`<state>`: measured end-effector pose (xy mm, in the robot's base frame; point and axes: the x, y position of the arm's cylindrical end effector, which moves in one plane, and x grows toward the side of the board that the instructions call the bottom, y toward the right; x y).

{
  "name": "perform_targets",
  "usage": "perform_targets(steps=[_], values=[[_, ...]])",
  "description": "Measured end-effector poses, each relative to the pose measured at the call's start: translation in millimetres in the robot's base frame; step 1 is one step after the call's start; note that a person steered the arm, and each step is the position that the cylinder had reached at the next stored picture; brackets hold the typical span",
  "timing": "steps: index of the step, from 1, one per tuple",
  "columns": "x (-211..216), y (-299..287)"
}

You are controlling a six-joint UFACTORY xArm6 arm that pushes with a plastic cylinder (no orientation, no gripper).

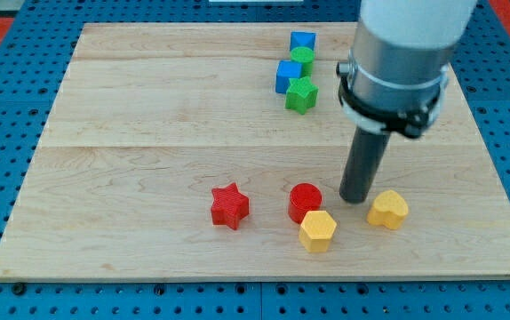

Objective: Push the hexagon parallel to the left of the red star

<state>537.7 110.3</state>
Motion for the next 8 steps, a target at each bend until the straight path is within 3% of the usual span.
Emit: perform_targets(steps=[1, 2, 4, 6, 7, 8], values=[[38.3, -9.6], [41.9, -69.0], [18.0, -88.3], [58.1, -163.3], [81.0, -126.6], [80.6, -155.4]])
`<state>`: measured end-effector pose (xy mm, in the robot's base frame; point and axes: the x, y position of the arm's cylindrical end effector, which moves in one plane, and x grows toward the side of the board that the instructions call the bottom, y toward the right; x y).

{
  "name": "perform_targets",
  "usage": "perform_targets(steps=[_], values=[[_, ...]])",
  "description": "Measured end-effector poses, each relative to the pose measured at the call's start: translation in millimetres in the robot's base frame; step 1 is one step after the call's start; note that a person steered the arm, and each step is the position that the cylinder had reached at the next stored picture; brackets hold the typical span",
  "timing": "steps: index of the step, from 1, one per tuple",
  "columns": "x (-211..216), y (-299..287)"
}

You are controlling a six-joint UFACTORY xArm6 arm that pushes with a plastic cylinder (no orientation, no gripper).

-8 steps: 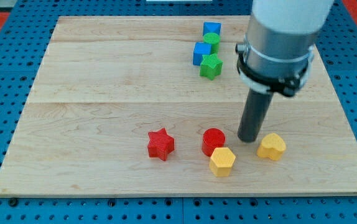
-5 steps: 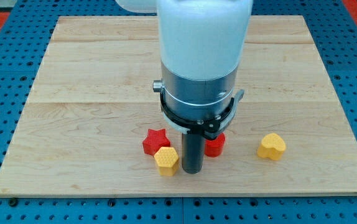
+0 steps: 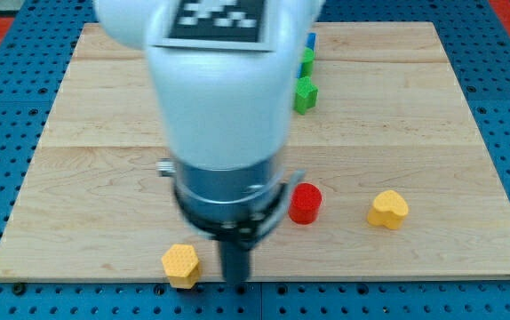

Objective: Push the hexagon parallel to the left of the red star

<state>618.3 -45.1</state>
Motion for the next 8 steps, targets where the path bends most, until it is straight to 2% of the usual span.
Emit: perform_targets(steps=[1, 3, 4, 5, 6, 8], values=[[-0.1, -84.0], [-1.2, -147.0], [-28.9, -200.5], [-52.7, -216.2], [-40.8, -259.7], [-92.7, -252.4]])
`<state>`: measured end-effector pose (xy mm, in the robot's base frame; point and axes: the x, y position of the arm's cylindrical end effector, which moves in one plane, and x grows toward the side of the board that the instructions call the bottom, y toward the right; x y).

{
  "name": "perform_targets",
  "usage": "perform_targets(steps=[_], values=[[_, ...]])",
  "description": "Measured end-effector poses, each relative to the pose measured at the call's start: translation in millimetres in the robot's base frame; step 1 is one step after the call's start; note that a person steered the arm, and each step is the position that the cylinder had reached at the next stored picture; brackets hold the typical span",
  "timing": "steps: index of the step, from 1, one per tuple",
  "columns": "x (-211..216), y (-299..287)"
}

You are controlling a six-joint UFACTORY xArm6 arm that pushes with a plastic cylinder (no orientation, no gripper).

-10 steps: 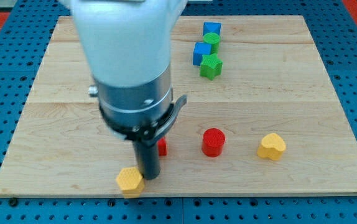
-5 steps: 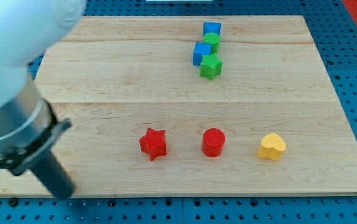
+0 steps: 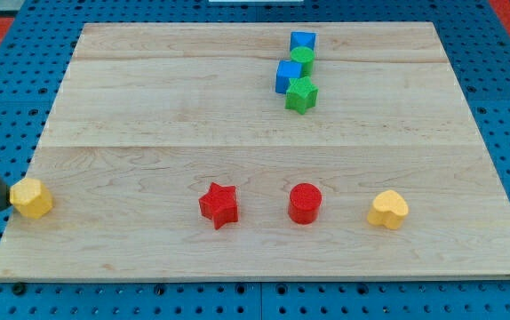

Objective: Push the hexagon parallel to the left of the red star

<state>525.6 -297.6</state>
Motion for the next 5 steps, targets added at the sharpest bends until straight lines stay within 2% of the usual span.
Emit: perform_targets(steps=[2, 3, 4, 5], values=[[4.7, 73.0], [-2.4, 75.5], [24.7, 94.4], [28.0, 87.4]])
